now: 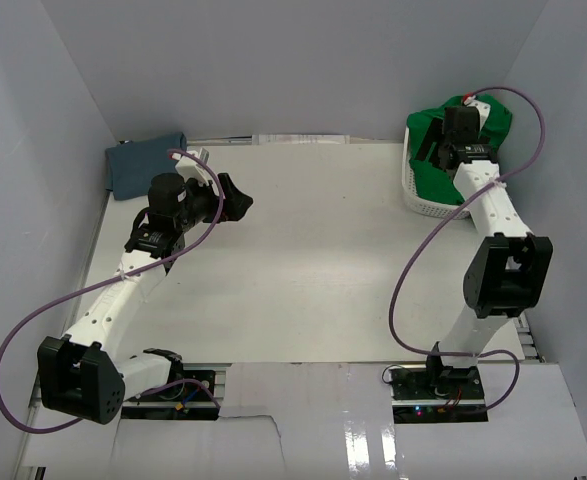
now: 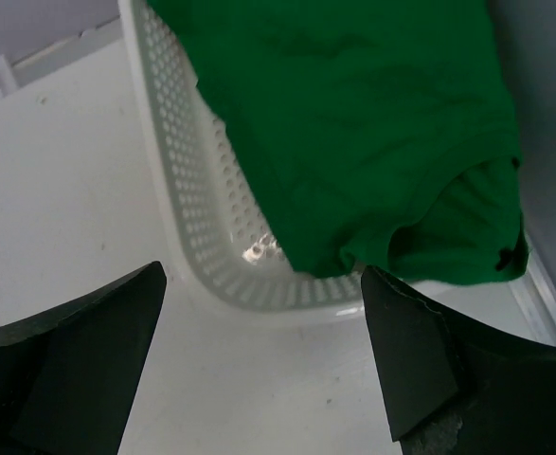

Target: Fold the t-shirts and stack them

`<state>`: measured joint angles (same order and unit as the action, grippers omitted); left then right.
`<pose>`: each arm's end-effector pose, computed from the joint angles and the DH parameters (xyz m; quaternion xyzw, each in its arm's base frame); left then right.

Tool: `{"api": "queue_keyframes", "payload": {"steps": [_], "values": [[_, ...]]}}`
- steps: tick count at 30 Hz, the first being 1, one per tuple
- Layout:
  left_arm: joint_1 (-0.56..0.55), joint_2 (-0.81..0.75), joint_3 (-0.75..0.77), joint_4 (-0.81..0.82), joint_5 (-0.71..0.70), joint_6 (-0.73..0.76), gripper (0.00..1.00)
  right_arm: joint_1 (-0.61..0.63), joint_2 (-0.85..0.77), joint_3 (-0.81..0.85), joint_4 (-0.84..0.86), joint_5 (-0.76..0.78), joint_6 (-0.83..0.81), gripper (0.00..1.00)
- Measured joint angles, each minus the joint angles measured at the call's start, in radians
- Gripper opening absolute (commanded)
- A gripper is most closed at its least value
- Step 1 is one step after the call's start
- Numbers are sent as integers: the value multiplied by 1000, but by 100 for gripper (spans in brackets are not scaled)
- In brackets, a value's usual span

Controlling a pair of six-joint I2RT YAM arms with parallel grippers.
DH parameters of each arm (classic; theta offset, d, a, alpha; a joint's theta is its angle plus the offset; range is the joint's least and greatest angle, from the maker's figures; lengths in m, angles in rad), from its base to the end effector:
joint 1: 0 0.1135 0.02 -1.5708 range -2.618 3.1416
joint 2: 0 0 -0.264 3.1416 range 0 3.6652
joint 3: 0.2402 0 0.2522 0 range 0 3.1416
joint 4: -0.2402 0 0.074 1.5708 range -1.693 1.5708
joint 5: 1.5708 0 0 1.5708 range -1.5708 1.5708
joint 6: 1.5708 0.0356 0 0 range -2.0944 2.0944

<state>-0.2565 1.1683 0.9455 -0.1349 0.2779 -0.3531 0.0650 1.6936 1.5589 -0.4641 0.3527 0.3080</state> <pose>0.2588 -0.0780 0.3229 0.0396 0.8166 -0.2780 0.5044 0.3918 0.0132 0.3415 0.1869 0.8541 -0.0672 0.4806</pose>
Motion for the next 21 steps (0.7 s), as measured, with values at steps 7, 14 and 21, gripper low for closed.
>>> {"api": "queue_keyframes", "payload": {"steps": [7,14,21], "values": [[0,-2,0,1,12,-6,98,-40,277,344,44,115,3,90],[0,-2,0,6,23,-7,98,-49,444,416,142,141,4,90],[0,-1,0,8,27,-7,98,-92,675,573,183,112,-21,90]]}}
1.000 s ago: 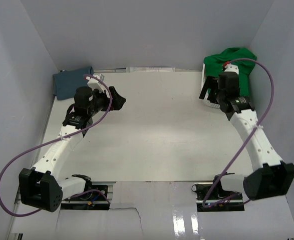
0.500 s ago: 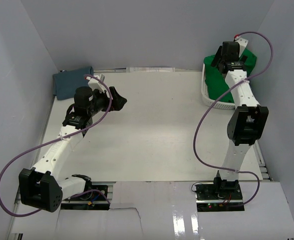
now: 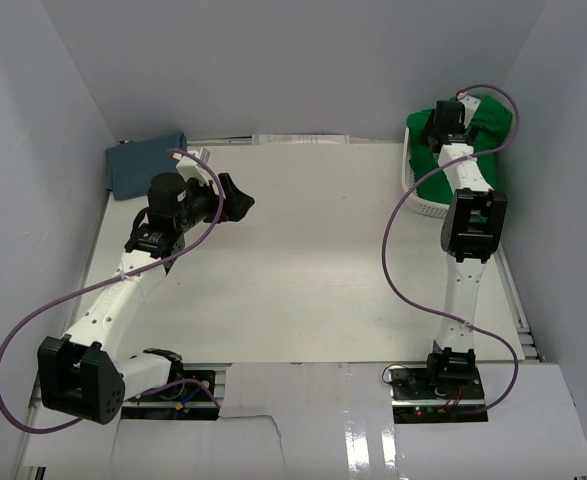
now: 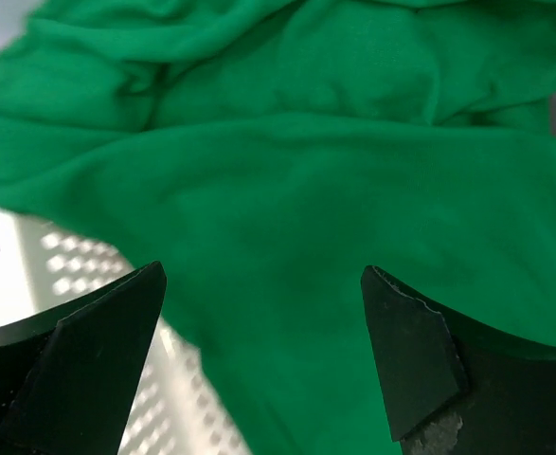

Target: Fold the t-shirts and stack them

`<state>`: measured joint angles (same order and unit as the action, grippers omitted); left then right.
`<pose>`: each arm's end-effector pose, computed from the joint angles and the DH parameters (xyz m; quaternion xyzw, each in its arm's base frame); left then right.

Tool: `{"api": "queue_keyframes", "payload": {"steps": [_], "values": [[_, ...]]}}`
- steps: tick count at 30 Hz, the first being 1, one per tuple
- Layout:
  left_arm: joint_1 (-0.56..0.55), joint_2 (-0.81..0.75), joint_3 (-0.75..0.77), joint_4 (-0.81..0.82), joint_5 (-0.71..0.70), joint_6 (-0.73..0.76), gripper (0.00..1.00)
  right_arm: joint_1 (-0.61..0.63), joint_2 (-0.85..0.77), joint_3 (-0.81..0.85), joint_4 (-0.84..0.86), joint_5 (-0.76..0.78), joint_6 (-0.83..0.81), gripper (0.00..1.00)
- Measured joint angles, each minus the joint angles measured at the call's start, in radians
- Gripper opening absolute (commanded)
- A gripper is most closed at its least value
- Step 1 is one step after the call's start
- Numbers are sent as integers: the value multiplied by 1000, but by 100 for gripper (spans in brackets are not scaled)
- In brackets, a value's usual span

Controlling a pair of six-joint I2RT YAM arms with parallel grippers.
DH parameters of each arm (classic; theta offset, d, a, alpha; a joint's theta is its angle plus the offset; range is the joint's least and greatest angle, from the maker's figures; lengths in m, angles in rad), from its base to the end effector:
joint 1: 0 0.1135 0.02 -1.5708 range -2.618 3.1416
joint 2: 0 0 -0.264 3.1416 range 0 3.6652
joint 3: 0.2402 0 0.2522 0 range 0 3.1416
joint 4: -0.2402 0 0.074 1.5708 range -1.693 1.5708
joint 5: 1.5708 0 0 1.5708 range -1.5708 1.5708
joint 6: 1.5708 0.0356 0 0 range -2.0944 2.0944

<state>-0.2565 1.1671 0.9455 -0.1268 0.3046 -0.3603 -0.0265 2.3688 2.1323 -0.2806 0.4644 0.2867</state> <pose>0.2584 -0.0788 0.3241 0.0450 0.8129 -0.2906 0.5027 0.5526 -0.0306 0.2464 0.2455 0.8129 -0.1338 0.5110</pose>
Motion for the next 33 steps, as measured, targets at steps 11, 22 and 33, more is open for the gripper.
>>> {"api": "queue_keyframes", "payload": {"steps": [11,22,33], "values": [[0,21,0,0,0,0,98,-24,116,44,66,11,-59,90],[0,23,0,0,0,1,98,-29,164,44,125,43,-108,90],[0,23,0,0,-1,1,98,-30,166,17,150,79,-124,42]]}}
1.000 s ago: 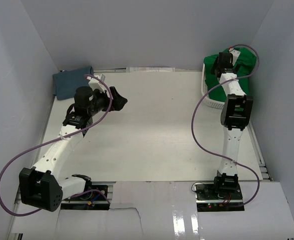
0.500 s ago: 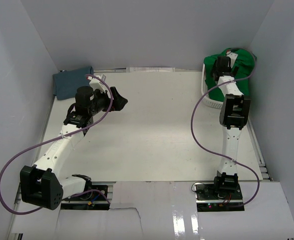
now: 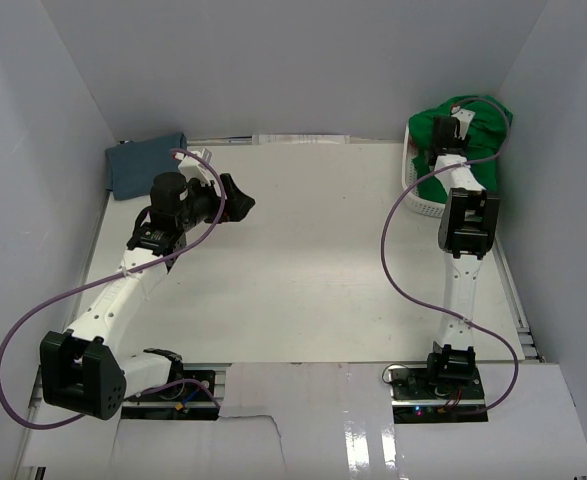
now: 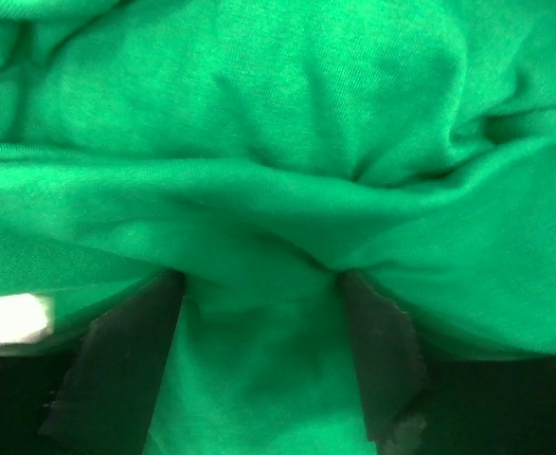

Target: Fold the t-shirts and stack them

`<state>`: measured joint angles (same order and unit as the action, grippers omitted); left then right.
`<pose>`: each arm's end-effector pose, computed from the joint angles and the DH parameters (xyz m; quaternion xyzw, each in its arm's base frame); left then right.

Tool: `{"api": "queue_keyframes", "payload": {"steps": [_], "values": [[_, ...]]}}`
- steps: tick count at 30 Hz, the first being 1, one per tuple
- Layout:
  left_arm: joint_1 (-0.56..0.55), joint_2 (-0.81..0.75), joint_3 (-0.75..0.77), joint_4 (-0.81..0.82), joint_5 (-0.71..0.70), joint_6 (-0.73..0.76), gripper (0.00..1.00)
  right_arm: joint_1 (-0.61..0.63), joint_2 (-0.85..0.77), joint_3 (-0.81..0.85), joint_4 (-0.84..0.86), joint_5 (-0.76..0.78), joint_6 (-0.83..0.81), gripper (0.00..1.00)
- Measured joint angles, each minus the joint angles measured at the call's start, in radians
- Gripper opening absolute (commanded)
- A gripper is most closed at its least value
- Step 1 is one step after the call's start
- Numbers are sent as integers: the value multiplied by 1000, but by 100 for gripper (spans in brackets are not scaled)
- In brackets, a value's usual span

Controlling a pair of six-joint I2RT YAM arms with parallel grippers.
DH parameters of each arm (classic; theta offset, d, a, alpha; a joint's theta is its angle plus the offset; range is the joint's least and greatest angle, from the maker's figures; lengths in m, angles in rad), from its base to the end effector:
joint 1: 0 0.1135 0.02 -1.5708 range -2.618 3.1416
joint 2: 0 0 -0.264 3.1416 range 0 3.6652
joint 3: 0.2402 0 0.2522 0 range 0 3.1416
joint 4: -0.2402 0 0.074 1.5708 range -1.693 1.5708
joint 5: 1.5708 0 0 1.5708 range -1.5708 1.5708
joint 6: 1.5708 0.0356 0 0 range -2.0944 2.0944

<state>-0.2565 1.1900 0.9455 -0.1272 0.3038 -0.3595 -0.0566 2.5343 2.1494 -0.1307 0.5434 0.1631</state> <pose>0.2630 -0.0800 0.3183 0.0433 0.8194 -0.2881 0.4937 0.5753 -0.0510 0.1763 0.2255 0.8125 -0.2057 0.4966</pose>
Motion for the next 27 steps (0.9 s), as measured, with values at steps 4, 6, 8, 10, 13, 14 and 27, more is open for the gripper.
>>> {"api": "queue_keyframes", "payload": {"steps": [4,6,8,10,13,14,27], "values": [[0,2,0,0,0,0,98,-5,12,8,-8,12,-10,8],[0,9,0,0,0,0,98,-7,22,15,-11,15,-7,8],[0,17,0,0,0,0,98,-8,23,15,-15,11,-5,8],[0,23,0,0,0,0,98,-9,22,16,-18,-1,2,8],[0,23,0,-1,0,0,98,-11,6,9,-28,-40,18,8],[0,23,0,-1,0,1,98,-13,-9,-1,-32,-59,24,8],[0,1,0,-5,-1,3,98,161,-456,-15,-224,-127,-25,8]]}}
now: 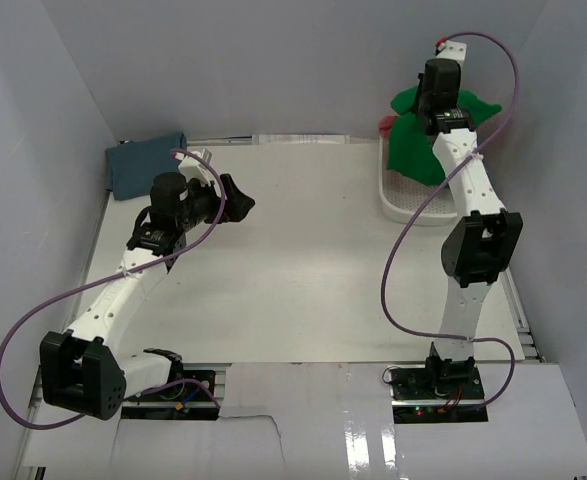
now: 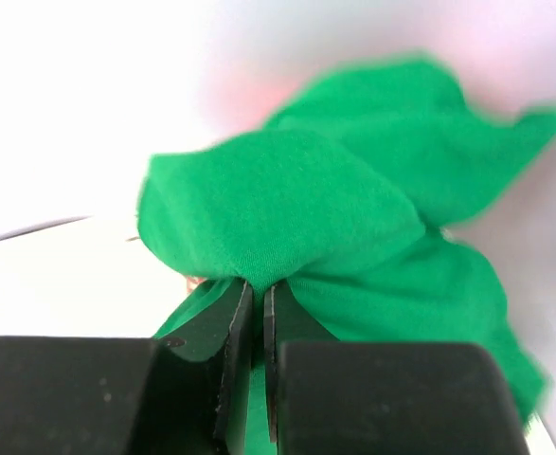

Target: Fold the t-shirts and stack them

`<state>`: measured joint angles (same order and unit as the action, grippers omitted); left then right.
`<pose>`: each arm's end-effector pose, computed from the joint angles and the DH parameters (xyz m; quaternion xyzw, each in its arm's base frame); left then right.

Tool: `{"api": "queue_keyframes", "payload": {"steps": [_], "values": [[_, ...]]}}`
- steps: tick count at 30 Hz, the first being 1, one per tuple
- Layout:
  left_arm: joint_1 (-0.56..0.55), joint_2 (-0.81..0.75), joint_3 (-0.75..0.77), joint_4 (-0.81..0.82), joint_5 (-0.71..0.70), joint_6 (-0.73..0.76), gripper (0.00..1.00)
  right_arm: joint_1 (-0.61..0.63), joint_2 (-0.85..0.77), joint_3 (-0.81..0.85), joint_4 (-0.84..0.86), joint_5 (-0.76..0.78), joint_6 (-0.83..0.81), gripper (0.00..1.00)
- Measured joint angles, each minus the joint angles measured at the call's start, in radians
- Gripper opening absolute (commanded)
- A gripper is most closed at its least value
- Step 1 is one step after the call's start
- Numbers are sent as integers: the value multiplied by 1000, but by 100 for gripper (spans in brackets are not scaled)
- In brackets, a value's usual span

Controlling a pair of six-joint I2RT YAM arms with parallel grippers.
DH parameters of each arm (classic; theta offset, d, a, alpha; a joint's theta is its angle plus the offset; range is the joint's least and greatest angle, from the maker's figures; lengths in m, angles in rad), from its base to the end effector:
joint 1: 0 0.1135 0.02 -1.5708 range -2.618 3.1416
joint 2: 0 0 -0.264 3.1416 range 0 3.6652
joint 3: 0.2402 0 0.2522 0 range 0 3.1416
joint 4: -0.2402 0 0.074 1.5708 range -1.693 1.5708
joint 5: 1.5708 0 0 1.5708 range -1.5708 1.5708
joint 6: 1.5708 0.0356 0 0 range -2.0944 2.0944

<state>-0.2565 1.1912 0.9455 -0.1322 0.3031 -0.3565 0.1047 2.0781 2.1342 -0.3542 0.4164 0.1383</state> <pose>0.2630 -0.0800 0.3175 0.0438 0.8211 -0.2866 0.4917 0.4901 0.0370 0.3866 0.1360 0.7847 -0.0946 0.5973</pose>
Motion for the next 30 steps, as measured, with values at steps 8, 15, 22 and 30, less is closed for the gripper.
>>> {"api": "queue_keyframes", "payload": {"steps": [8,15,22,30], "values": [[0,-6,0,0,0,0,98,257,-232,63,-159,-68,-39,8],[0,-6,0,-2,0,0,98,255,-310,90,-267,-95,-42,8],[0,-6,0,-3,-4,0,98,248,-322,81,-368,-134,-31,8],[0,8,2,-3,9,1,98,242,-409,-150,-387,-161,-2,8]]}}
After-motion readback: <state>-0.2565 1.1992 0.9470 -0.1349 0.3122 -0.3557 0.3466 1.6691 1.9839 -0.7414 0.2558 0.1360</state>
